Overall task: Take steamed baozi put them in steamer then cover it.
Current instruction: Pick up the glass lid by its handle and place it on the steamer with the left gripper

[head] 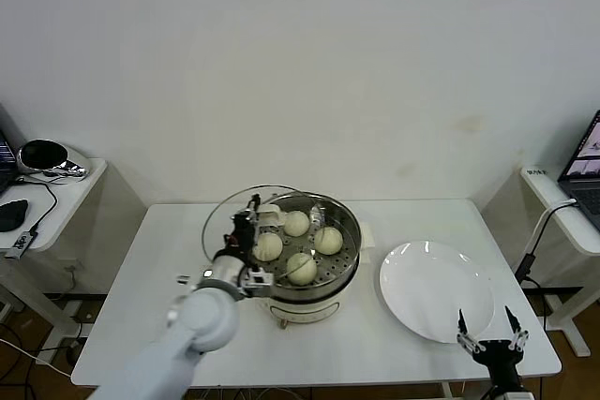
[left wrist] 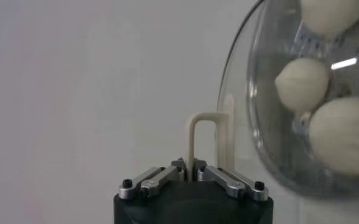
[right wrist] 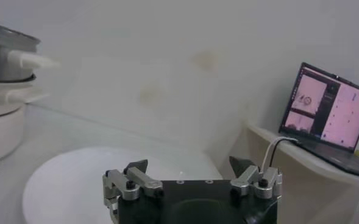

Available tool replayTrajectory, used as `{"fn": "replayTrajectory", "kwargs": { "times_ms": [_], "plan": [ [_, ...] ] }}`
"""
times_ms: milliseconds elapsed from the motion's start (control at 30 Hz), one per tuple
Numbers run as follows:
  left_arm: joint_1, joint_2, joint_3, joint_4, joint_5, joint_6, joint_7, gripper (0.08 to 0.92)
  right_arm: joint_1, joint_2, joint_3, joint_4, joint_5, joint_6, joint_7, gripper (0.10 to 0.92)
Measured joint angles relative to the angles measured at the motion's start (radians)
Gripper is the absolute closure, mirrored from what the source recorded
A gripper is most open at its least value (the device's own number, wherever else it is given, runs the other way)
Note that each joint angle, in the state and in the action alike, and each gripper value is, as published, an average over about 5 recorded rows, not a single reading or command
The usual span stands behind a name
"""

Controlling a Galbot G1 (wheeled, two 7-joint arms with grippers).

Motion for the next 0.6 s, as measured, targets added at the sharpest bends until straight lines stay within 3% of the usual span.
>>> {"fn": "replayTrajectory", "kwargs": {
  "times_ms": [300, 600],
  "plan": [
    [-0.022, -0.137, 0.045, 0.051, 0.151, 0.036, 0.049, 0.858, 0.0, 0.004, -0.006, -0.013, -0.028, 0.004, -0.001, 0.203],
    [-0.025, -0.217, 0.066, 0.092, 0.232, 0.049, 0.064, 0.858, 0.0, 0.006, -0.013, -0.021, -0.041, 0.008, -0.003, 0.203]
  ]
}}
